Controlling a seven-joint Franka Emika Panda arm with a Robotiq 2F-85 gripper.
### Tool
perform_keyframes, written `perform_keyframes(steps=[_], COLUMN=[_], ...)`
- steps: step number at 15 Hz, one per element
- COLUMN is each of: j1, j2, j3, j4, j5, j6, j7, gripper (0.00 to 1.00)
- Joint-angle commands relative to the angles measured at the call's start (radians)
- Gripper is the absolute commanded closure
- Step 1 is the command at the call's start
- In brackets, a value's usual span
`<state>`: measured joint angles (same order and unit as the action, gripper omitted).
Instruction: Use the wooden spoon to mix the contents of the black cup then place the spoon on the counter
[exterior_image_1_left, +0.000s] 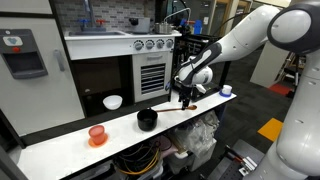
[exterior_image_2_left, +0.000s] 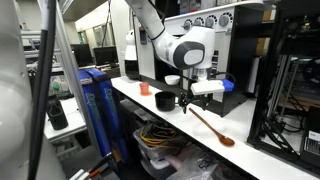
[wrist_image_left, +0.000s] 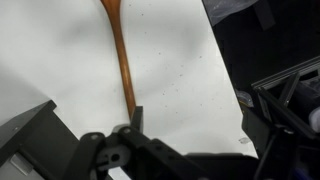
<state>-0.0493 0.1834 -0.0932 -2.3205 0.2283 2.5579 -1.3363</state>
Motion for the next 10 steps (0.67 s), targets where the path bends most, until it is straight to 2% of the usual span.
perform_keyframes(steps=[1,6,10], j1=[-0.057,-0.072,-0.069], j2=[0.062,0.114,0.158], j3=[0.046,0.079,0.090], j4=[0.069,0.117,0.159], j5=[-0.005,-0.036,-0.109], j6=[0.016,0.023,0.032], j7=[-0.050,-0.074,-0.066], gripper=[0.00,0.00,0.00])
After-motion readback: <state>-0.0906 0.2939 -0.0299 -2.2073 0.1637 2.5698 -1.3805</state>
